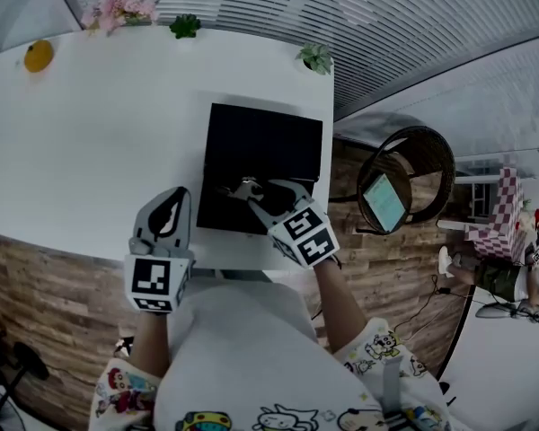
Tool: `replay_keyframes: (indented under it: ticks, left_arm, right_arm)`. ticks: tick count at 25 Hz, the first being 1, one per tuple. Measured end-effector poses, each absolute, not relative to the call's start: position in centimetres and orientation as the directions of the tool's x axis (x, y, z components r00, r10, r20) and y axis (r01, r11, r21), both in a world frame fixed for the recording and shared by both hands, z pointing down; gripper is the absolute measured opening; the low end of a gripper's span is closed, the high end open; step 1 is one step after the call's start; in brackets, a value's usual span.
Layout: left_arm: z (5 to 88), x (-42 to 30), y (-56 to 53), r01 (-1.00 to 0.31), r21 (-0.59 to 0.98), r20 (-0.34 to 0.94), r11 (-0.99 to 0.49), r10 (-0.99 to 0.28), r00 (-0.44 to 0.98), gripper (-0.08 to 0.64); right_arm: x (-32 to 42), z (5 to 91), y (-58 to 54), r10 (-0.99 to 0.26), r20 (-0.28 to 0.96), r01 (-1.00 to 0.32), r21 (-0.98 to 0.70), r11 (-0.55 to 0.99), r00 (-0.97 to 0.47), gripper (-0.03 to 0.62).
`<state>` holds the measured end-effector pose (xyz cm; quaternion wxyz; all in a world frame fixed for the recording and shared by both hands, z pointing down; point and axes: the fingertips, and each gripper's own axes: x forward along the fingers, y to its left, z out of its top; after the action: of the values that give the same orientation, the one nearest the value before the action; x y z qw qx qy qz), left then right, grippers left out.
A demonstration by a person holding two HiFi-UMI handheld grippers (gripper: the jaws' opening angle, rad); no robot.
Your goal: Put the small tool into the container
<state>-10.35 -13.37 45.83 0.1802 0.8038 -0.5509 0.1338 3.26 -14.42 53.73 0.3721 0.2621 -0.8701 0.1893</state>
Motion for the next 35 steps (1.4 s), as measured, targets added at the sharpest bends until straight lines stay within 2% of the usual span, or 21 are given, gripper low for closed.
replay_keyframes:
  ticks: [11,21,35]
  left_arm:
    - [44.2,-10.2,-13.3,-0.931,0.109,0.377,-0.348,-0.852,0.362,0.011]
    - [41.2,-9.3,-13.3,-0.906,0.051,0.319,-0.420,-0.853,0.414,0.012]
    - [38.2,-7.1,-11.9,-0.823,0.081,0.264,-0.563,-0.784,0.562,0.011]
  right_arm:
    - [3.9,51.5,-14.1,-0.384,0.720,-0.601,-0.057,0.797,-0.578,0.150]
    - [5.2,46.7,-14.3,-0.498,0.637,-0.640,0.010,0.768,-0.588,0.149]
    - [8.7,38.7,-14.9,-0.732,0.393,-0.780,0.056,0.623,-0.557,0.144]
